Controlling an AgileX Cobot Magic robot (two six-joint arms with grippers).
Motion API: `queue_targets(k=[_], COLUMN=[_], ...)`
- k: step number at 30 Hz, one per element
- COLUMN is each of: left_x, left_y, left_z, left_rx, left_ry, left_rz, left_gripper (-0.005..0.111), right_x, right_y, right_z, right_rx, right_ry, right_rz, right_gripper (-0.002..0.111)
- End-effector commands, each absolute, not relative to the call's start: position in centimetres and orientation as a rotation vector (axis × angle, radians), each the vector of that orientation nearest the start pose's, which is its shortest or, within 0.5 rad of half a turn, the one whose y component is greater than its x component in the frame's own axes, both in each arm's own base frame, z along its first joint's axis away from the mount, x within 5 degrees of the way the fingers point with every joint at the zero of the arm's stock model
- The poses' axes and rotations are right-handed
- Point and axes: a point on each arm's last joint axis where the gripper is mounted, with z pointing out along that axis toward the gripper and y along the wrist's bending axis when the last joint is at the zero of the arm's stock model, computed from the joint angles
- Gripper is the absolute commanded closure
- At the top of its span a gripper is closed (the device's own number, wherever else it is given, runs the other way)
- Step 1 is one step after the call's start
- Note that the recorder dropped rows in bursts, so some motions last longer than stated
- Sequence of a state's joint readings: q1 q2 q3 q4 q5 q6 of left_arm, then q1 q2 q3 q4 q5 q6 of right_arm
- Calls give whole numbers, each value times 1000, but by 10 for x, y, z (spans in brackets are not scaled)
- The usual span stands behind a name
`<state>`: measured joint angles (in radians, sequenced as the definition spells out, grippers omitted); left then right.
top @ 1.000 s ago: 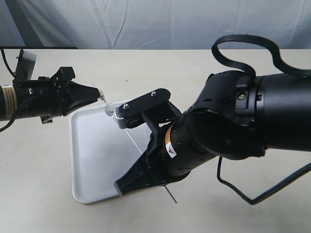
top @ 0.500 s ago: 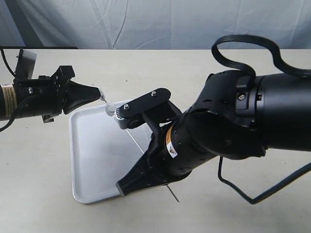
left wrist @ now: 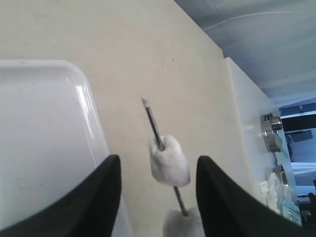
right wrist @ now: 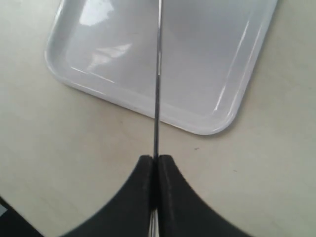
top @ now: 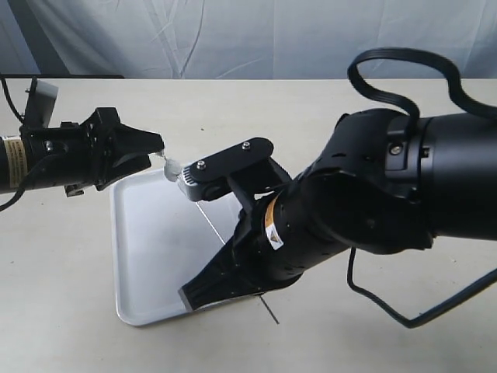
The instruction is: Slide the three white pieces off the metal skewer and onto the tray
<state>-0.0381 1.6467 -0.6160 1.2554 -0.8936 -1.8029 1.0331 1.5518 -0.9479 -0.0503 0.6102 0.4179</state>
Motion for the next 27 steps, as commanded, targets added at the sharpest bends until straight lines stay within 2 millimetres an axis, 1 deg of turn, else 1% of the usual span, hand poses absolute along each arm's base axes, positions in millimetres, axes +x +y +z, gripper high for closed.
queue_targets(k=[1, 6, 13, 16, 20, 27], left_x=[275, 275, 275, 274, 274, 273], left_y=[-81, -81, -82, -82, -82, -83], left_z=[184, 184, 186, 186, 186, 186], left_rx=[-205, -208, -196, -192, -190, -172], left_ry=[2137, 2138, 2123, 2119, 2120, 2128], left_rz=[-1389, -1387, -1415, -1422, -1422, -1424], left_gripper=[61, 61, 61, 66, 76, 78], right_x=[152, 150, 150, 150, 150, 150], right_y=[259, 261, 261, 261, 261, 261], right_z=[226, 227, 227, 227, 227, 227], right_rx=[-884, -873, -877, -876, -876, -876], right_ry=[2591, 2603, 2598, 2594, 2594, 2596], right_rz=[450, 510, 509, 512, 512, 511], right_gripper=[109, 109, 109, 109, 109, 109])
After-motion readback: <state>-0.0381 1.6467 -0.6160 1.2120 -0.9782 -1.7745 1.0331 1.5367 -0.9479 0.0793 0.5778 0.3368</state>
